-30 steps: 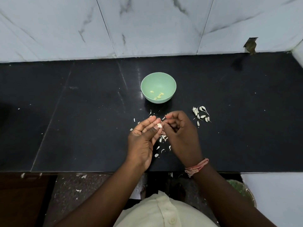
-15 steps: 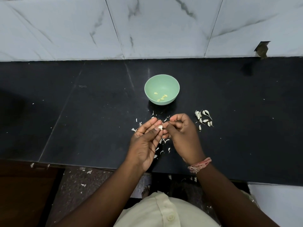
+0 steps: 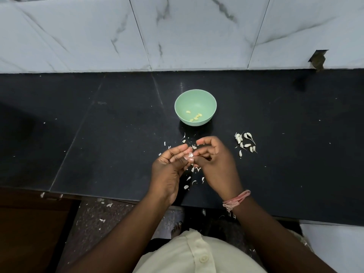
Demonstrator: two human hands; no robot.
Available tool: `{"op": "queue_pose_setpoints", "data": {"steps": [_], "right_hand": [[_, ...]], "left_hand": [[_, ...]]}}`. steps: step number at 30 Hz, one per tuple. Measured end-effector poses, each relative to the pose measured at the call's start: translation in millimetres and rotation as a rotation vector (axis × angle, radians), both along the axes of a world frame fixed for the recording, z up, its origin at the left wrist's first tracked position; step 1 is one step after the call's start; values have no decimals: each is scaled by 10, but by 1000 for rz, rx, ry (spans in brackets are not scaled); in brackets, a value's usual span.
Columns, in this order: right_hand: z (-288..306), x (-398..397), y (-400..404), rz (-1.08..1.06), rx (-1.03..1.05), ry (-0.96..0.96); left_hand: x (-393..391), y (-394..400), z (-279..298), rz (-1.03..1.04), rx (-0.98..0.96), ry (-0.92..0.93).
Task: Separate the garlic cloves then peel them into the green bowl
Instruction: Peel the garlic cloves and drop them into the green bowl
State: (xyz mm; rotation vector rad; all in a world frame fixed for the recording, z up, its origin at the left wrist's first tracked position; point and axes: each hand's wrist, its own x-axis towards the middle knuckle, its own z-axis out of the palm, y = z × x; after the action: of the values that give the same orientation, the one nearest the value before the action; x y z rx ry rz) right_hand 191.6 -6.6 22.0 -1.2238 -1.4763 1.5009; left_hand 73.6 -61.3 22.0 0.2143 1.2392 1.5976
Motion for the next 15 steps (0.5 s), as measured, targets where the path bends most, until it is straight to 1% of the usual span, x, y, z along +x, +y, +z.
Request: {"op": "queue_pose_setpoints", "data": {"steps": [3,6,9,12,14,15], "right_hand": [[28,-17,21,-34,-84,73],[41,-49,26,-59,-120,98],[52,-85,37,-88,-186,134],[36,-98,46,-141,-258,211],[20,-78,51,-169,-266,227],[10,-63,62,-179,-247,205]], "left_hand": [[-23,-3,-1,-15,34,-5],[-32,-15,-19,-18,48,-52],[-34,-19,-39,1,64,-168],[-42,-5,-50,21,82,-287],[-43,5,-47,34,95,-358],[-44,8,-40,39,104,-385]]}}
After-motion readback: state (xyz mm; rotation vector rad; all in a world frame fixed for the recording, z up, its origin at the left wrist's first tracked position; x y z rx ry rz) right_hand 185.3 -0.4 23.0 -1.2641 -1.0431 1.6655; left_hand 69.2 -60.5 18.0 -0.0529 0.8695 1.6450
